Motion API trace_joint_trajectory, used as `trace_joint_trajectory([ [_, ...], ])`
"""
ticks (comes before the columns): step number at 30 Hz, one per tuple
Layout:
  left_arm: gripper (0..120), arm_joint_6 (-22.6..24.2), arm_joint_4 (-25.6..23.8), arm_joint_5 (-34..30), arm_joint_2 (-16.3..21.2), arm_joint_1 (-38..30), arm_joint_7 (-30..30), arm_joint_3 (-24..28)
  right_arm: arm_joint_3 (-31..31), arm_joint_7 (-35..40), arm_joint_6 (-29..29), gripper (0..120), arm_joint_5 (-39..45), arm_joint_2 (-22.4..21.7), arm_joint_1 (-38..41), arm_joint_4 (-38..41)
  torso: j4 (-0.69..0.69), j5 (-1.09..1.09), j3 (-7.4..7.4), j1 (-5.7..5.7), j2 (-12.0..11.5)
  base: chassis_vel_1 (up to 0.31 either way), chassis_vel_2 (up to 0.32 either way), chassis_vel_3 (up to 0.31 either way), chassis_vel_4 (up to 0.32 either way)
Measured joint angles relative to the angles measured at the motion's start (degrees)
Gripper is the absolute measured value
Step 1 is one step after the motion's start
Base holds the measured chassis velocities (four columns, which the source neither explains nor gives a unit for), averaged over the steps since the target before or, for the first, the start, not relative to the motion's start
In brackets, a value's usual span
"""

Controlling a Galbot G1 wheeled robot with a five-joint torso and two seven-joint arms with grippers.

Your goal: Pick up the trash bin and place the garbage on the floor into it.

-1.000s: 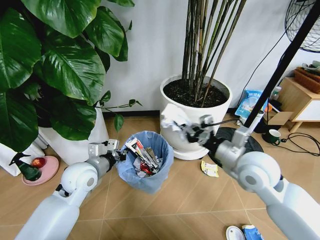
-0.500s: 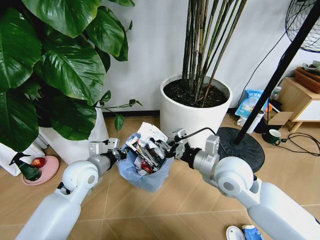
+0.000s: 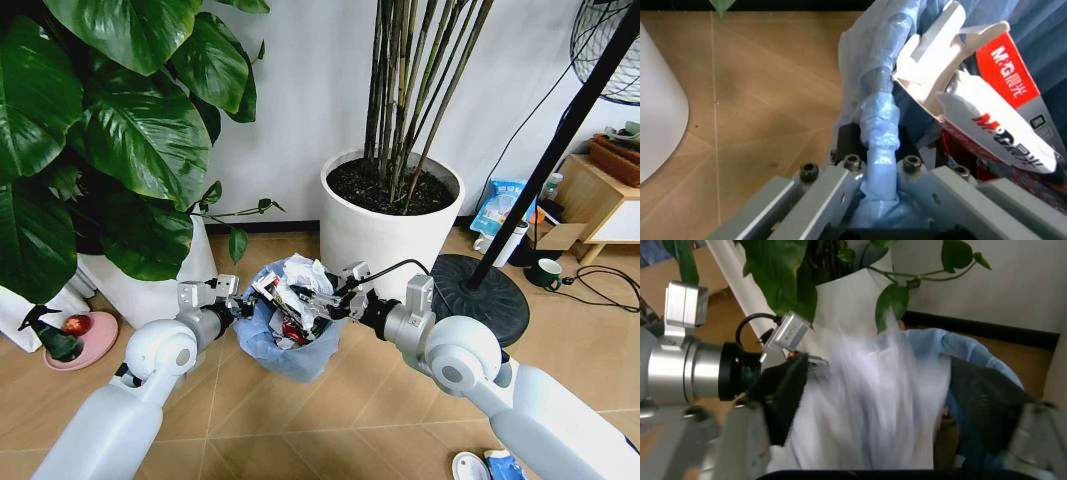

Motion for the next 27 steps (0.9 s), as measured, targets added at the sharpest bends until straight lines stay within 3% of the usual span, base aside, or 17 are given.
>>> trace_joint_trajectory([
  [4,0,0.0,0.0,0.1,0.0,0.0,0.1,-0.1,-0.5,0.0,0.1,97,-0.5,0.2,0.0,-0.3,0.00,0.00,0.00,0.00,0.0,0.000,0.000,0.000,0.000],
  [7,0,0.0,0.0,0.1,0.0,0.0,0.1,-0.2,-0.4,0.0,0.2,100,-0.8,0.3,0.0,-0.3,0.00,0.00,0.00,0.00,0.0,0.000,0.000,0.000,0.000],
  [16,0,0.0,0.0,0.3,-0.1,0.1,0.2,-0.4,3.1,0.1,0.6,100,-1.3,0.1,-1.2,0.8,0.00,0.00,0.00,0.00,0.0,0.000,0.000,0.000,0.000],
  [27,0,0.0,0.1,0.9,-0.1,0.7,1.2,-1.4,13.0,3.3,1.5,100,-1.8,-3.8,-7.7,3.5,0.00,0.01,0.00,0.00,0.0,0.000,0.000,0.000,0.000],
])
